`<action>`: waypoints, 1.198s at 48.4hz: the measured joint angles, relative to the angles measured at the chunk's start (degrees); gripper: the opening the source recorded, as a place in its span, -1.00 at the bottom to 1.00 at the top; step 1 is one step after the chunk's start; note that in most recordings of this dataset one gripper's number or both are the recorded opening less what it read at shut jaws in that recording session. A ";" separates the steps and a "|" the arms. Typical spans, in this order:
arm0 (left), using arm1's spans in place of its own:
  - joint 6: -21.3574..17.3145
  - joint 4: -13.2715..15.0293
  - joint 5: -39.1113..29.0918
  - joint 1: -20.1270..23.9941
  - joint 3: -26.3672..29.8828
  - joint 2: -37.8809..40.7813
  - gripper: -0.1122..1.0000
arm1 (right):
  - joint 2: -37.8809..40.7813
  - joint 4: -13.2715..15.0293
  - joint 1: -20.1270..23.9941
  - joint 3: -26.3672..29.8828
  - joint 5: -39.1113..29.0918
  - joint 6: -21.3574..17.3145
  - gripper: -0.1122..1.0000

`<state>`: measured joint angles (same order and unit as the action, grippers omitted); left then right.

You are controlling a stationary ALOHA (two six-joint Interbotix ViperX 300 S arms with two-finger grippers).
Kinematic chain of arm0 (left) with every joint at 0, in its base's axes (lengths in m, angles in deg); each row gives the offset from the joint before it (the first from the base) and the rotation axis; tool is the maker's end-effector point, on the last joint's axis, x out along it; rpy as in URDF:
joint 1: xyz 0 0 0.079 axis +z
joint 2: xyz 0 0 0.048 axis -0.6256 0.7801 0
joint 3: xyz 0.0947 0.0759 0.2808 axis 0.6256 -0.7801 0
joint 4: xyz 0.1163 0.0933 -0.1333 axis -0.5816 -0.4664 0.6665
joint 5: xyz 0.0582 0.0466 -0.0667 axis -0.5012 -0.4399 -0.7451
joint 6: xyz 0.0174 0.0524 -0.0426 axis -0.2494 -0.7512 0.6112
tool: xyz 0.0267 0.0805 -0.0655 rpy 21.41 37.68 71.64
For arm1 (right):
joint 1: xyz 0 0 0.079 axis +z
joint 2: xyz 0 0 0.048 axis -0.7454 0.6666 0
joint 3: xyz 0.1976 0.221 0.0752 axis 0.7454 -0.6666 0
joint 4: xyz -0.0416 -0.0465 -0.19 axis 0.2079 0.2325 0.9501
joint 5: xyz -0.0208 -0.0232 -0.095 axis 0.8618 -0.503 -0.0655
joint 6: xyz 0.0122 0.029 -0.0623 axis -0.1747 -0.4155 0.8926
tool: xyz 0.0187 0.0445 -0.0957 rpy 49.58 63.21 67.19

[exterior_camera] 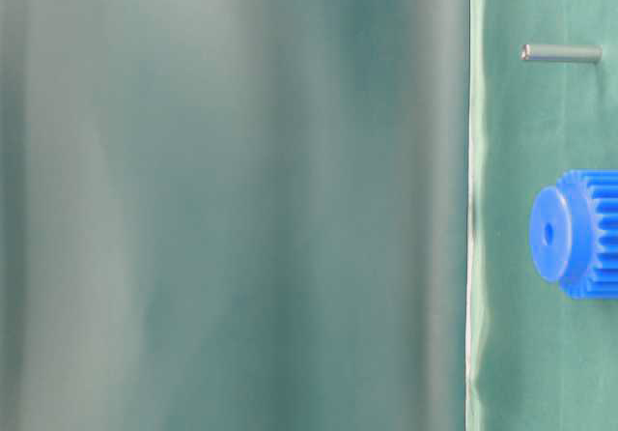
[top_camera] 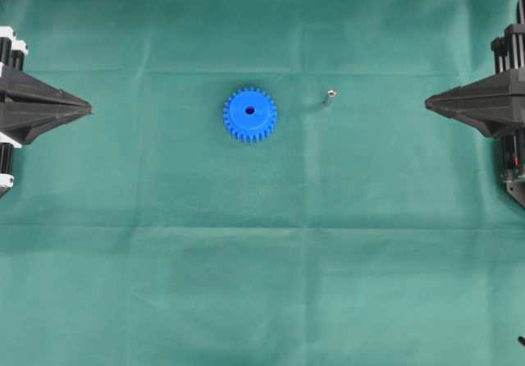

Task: Insert the shaft placed at a random location into the center hole of the medium gear at another random location.
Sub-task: 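Move the right gripper left and lower it around the silver shaft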

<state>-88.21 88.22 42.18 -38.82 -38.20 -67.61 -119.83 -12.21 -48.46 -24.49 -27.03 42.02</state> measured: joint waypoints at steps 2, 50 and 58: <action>0.09 -0.09 -0.62 -0.09 0.18 0.18 -0.80 | 0.00 0.00 0.00 0.00 0.00 -0.09 -0.78; 0.35 -0.62 -2.55 -0.18 0.70 0.62 -0.80 | 36.91 -1.14 -12.04 -0.26 18.72 0.00 0.66; 0.35 -0.62 -2.72 -0.18 0.70 0.62 -0.80 | 45.26 -2.55 -12.04 0.18 23.82 0.00 0.66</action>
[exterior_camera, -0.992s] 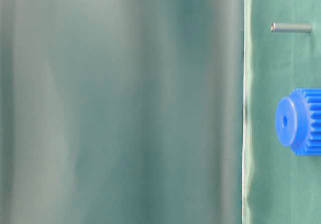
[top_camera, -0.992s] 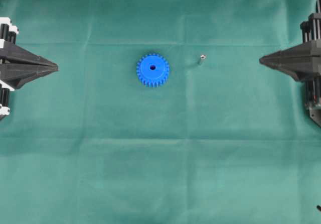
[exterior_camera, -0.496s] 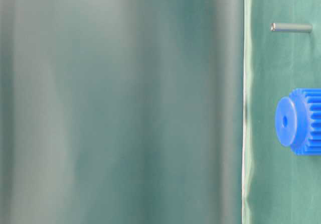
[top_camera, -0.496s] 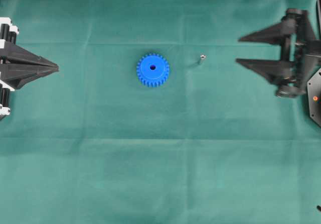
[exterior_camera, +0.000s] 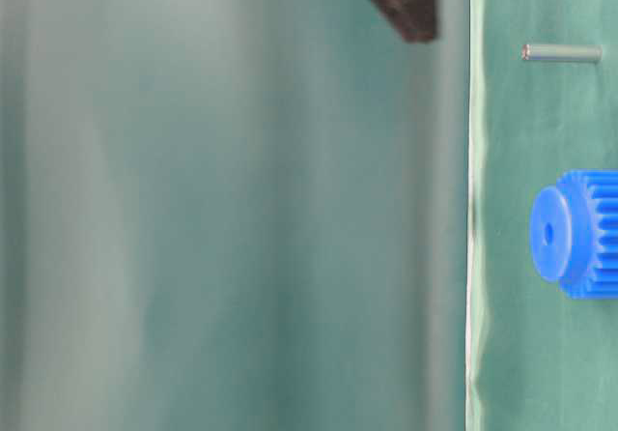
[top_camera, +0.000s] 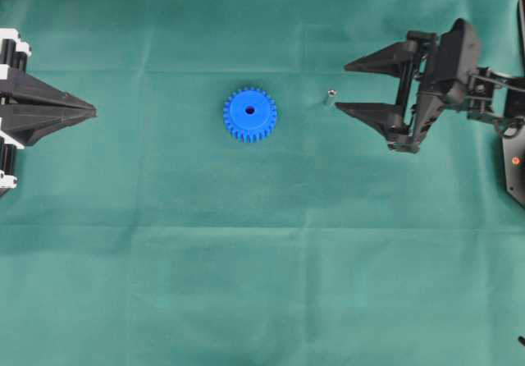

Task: Insert the shaft placed at a random location into the center hole of the medium gear at another random location.
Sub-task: 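Move the right gripper left and lower it around the silver shaft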

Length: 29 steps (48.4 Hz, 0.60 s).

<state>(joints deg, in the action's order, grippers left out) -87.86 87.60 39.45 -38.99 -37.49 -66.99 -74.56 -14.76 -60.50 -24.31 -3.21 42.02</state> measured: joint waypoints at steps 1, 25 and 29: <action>0.09 0.09 -0.09 0.00 0.00 0.00 -0.80 | 0.88 -0.18 0.00 0.09 0.44 0.00 0.66; -0.18 0.00 -0.53 0.00 0.00 0.00 -0.80 | 14.24 -2.72 -0.62 2.72 5.27 0.00 0.65; -0.26 0.00 -0.62 0.00 0.00 0.09 -0.80 | 14.77 -2.72 -0.62 2.81 5.27 0.00 0.63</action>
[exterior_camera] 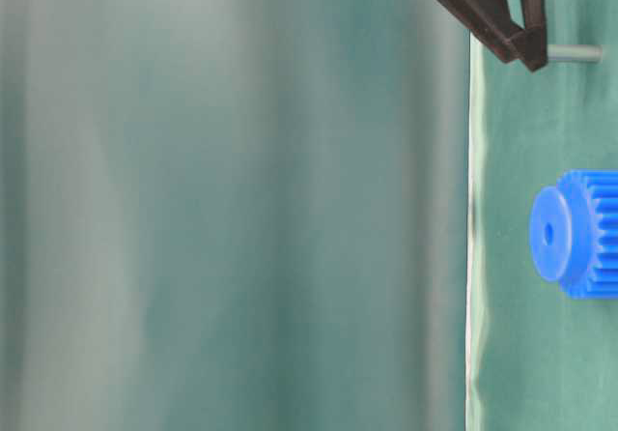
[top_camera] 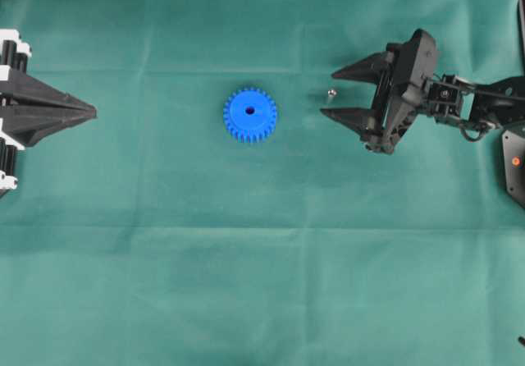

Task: Insert the shaft placed at a random location into the center hole of the medium gear at another random location.
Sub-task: 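Move the right gripper left and lower it around the silver shaft, then close the right gripper on the silver shaft and lift it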

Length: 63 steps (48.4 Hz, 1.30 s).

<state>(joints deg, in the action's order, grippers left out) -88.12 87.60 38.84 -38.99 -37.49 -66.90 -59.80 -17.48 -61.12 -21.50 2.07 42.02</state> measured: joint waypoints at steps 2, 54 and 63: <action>0.00 0.00 0.00 0.09 0.09 -0.09 -0.80 | 0.09 0.00 0.09 0.00 0.00 0.00 0.60; 0.00 0.00 -0.97 0.00 0.00 -0.35 -0.80 | -2.55 -0.09 0.00 0.35 -3.87 0.00 -0.56; 0.00 0.00 -0.97 0.00 0.00 -0.35 -0.80 | -9.93 0.00 0.00 1.49 -12.22 0.00 -0.56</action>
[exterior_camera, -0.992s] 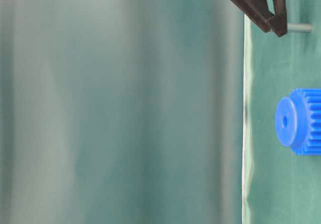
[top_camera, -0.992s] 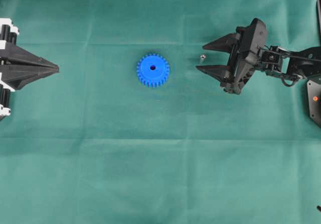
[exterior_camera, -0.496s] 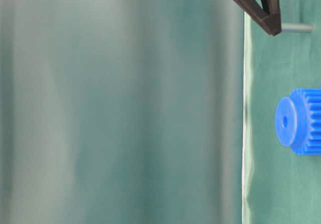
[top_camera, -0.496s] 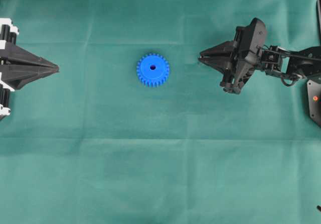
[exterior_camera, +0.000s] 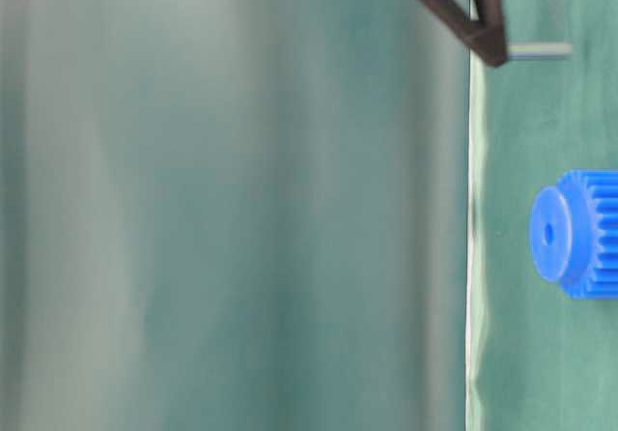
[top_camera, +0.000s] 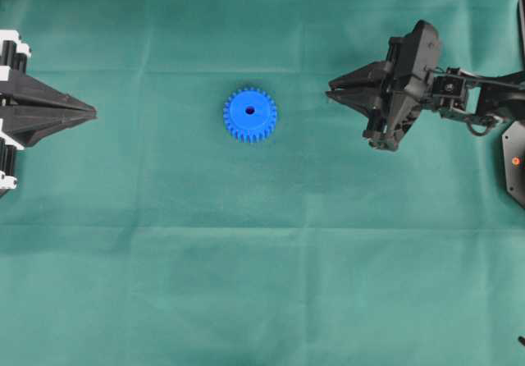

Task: Insert the shaft placed at a random location into the center hole of the medium gear at another random location.
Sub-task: 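Close the right gripper on the silver shaft and lift it, then carry the shaft left and position it above the blue gear's center hole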

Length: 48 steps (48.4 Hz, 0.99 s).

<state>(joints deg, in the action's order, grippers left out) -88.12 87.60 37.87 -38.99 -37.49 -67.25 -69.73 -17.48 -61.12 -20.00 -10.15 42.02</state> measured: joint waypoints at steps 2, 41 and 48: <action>0.00 0.00 0.00 0.00 0.00 0.00 -0.80 | -1.41 0.00 0.00 0.35 -1.76 0.00 -0.56; 0.00 0.00 0.00 0.09 0.09 0.09 -0.80 | -2.90 0.79 1.32 5.19 -7.29 0.00 -0.56; 0.00 -0.09 0.00 0.00 0.00 0.18 -0.80 | 0.00 0.79 2.46 8.70 -7.38 0.00 -0.56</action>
<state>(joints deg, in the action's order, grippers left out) -88.12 87.51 37.87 -38.99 -37.49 -67.08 -69.73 -16.69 -58.66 -11.30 -17.53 42.02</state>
